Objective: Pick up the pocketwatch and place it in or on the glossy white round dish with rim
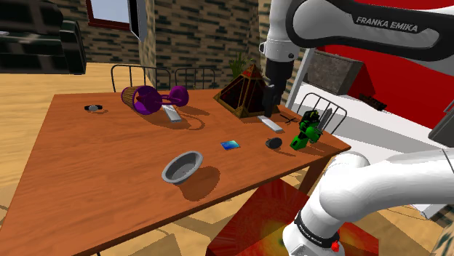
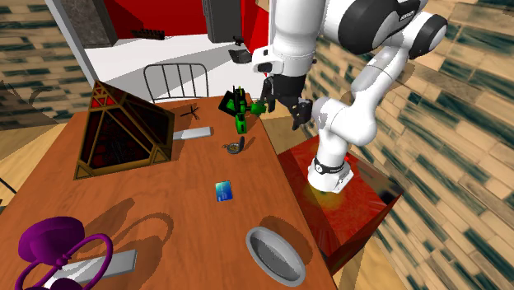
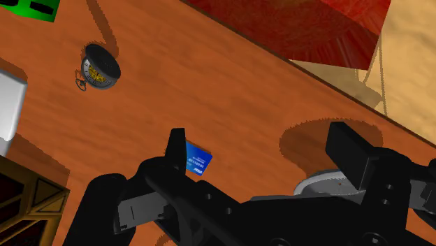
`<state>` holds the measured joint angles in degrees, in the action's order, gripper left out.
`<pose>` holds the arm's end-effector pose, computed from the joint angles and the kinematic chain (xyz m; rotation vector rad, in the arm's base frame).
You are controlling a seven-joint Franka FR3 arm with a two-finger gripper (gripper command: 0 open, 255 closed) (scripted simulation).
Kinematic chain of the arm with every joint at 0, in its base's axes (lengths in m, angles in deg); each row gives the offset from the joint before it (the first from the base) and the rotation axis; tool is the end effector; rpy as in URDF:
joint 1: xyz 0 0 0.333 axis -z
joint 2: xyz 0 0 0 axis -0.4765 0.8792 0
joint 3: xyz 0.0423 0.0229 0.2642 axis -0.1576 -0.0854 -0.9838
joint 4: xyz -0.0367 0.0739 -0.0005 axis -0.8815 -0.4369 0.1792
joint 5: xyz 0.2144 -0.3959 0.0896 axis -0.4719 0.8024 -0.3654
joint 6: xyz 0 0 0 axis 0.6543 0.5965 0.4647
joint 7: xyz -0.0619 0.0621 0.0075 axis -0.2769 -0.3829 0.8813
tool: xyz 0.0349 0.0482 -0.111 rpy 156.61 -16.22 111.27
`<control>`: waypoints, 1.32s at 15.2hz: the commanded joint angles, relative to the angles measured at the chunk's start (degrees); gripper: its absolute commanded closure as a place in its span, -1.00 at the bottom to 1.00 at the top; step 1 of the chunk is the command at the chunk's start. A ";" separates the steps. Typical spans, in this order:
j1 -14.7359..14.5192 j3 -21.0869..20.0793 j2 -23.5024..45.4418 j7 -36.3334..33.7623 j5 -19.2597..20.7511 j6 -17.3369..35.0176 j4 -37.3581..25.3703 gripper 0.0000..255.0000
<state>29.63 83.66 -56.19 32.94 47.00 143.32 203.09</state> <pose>0.3900 0.0093 0.5393 2.9771 0.2176 -0.1542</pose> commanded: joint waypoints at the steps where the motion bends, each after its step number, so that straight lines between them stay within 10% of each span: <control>1: 0.00 0.00 0.00 0.00 0.00 0.00 0.00 -1.00; 20: 14.16 18.62 9.17 -3.17 7.89 41.11 20.17 -1.00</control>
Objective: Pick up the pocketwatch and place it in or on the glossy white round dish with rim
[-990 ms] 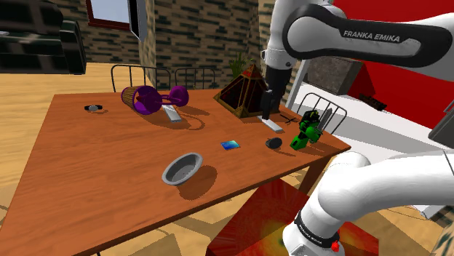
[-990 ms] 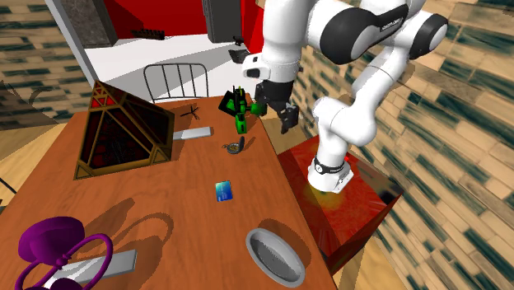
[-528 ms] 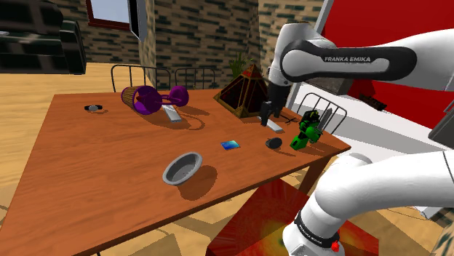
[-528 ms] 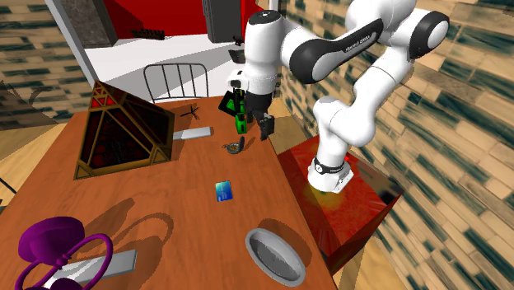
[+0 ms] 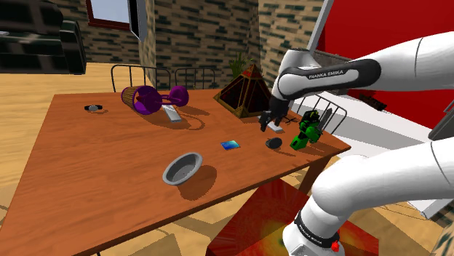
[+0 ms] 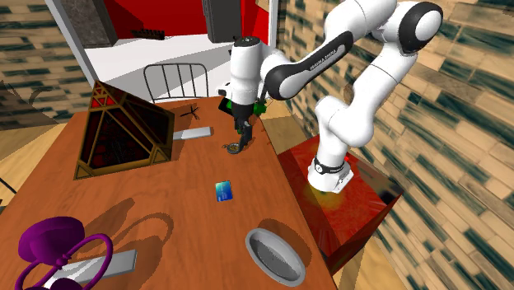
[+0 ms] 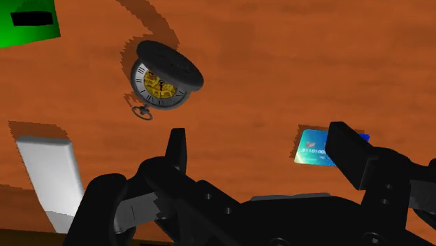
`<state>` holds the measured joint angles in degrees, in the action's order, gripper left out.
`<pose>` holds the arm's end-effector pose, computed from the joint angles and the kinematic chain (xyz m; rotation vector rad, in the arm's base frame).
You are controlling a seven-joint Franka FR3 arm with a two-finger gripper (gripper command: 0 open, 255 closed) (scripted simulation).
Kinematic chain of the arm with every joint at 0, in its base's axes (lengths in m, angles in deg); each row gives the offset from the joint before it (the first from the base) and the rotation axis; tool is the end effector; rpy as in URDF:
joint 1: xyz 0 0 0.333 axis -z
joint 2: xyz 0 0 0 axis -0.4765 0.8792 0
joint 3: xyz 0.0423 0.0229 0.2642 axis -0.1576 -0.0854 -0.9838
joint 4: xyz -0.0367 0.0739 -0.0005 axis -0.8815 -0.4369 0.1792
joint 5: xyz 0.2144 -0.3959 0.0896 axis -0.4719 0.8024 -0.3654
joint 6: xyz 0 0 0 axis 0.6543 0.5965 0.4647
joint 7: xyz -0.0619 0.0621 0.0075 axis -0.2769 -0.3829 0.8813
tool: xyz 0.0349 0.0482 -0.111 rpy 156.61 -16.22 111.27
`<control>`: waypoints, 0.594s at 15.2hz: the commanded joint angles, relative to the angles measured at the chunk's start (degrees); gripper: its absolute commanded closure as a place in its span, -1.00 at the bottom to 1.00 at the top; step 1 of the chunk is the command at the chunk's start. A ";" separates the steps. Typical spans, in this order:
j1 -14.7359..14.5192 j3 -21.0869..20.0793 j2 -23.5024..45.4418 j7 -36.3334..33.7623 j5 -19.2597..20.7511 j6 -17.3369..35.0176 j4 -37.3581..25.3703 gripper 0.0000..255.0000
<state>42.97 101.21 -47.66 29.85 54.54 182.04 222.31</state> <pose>0.3956 -0.2034 0.3464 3.0279 -0.3934 0.1096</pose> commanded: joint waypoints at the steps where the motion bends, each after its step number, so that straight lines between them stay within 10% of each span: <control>1: 1.45 2.18 2.08 -0.11 0.54 4.83 1.35 -1.00; 9: 3.61 12.18 16.93 2.11 -2.09 24.71 1.89 -1.00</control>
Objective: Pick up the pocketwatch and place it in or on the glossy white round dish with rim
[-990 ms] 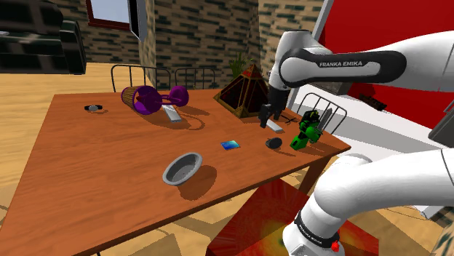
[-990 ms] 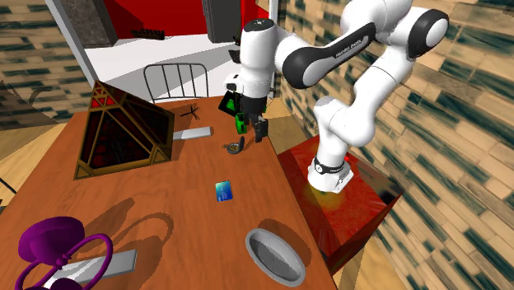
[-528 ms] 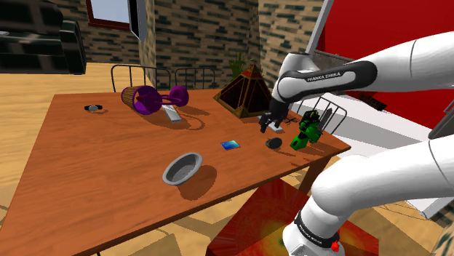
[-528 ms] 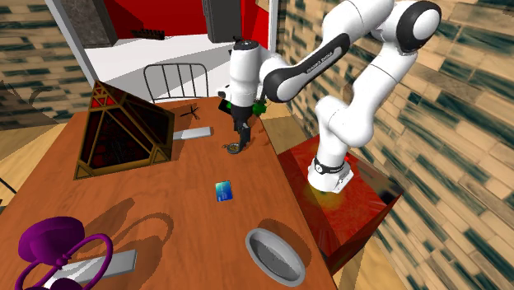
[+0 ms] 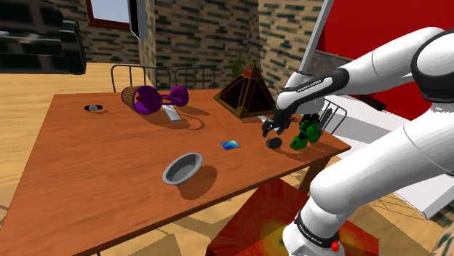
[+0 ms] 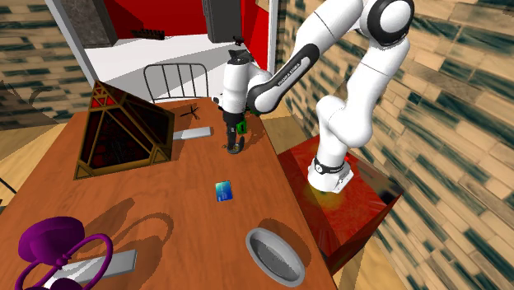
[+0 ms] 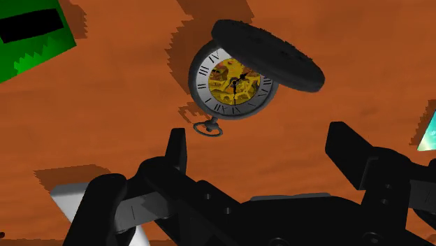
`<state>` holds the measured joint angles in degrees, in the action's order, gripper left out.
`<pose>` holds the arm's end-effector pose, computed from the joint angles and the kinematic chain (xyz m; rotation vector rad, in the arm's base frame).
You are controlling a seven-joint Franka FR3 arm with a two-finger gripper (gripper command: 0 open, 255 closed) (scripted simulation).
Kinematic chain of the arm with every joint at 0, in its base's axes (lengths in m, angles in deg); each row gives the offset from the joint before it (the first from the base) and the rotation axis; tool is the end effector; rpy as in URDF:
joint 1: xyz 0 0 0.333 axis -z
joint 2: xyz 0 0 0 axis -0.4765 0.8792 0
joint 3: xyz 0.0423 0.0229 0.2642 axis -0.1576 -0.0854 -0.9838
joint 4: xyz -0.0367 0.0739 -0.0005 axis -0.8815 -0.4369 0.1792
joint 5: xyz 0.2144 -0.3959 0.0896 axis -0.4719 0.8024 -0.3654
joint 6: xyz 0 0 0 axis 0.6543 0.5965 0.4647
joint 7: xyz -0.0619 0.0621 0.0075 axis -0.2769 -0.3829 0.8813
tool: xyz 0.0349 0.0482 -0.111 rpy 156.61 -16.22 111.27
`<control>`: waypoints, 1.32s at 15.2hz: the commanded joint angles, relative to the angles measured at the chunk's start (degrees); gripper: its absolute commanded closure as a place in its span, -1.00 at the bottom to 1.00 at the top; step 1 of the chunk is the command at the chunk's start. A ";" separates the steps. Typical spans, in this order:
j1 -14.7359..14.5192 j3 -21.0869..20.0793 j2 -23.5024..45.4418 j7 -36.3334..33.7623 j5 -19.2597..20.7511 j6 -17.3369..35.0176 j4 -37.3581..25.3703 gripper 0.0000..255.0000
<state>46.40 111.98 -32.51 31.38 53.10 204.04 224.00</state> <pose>0.3650 -0.2929 0.2428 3.0008 -0.7028 0.2480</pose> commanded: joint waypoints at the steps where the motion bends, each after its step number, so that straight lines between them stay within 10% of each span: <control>1: 0.19 1.40 1.79 0.59 -0.66 2.71 0.20 -1.00; 16: -2.03 3.52 9.04 2.85 -3.71 10.49 0.90 -1.00; 17: -2.03 3.52 9.04 2.85 -3.71 10.49 0.90 1.00; 20: -2.08 3.55 9.14 2.89 -3.78 10.54 0.86 1.00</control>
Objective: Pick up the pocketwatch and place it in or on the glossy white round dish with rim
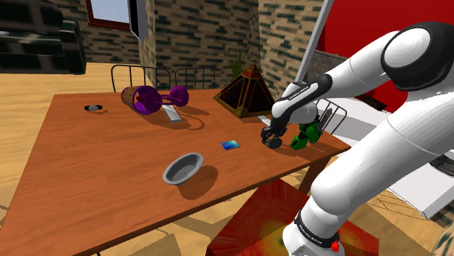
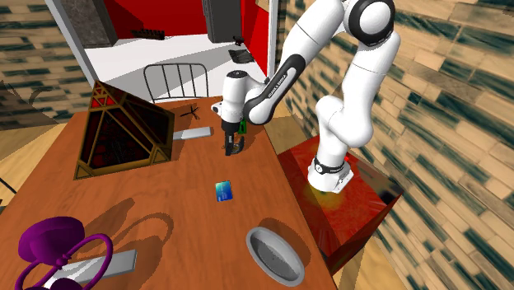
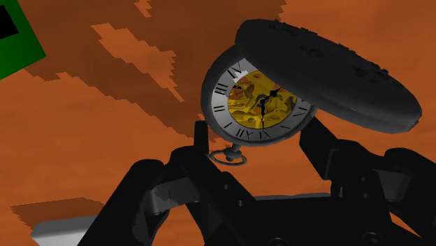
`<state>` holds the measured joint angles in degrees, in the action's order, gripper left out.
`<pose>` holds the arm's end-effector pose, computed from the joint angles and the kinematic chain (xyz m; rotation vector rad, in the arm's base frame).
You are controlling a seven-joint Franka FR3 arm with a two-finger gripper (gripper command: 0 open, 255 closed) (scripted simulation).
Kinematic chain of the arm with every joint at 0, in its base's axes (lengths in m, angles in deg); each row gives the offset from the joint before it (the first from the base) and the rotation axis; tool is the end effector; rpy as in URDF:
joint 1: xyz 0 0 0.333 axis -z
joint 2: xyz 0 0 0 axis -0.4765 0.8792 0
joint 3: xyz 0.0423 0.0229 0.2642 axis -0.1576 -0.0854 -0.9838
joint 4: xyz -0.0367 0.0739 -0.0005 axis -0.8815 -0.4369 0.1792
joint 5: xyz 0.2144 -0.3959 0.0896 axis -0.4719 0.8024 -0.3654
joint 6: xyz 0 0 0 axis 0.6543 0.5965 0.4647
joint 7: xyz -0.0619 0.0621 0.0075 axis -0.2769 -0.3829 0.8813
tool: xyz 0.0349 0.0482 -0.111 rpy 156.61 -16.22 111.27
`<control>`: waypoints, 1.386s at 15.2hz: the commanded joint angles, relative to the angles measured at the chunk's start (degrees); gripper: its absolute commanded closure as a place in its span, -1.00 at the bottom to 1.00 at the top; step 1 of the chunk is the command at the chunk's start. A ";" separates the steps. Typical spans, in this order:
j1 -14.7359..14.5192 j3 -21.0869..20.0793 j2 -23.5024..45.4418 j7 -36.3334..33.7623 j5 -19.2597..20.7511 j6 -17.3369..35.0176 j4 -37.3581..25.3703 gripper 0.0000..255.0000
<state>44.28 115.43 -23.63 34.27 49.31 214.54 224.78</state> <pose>0.3544 -0.3006 0.1863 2.9910 -0.7359 0.2752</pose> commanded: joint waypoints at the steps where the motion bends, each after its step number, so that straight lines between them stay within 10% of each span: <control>1: 0.06 0.09 0.22 -0.02 0.03 0.05 0.12 1.00; 19: 2.07 -2.56 -8.17 -2.53 2.89 -11.17 -2.96 1.00; 20: 2.07 -2.56 -8.17 -2.53 2.89 -11.17 -2.96 -1.00; 21: 3.03 -2.54 -6.70 -6.34 1.32 -15.34 -4.79 -1.00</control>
<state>46.85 112.78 -31.31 30.08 51.54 201.55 221.02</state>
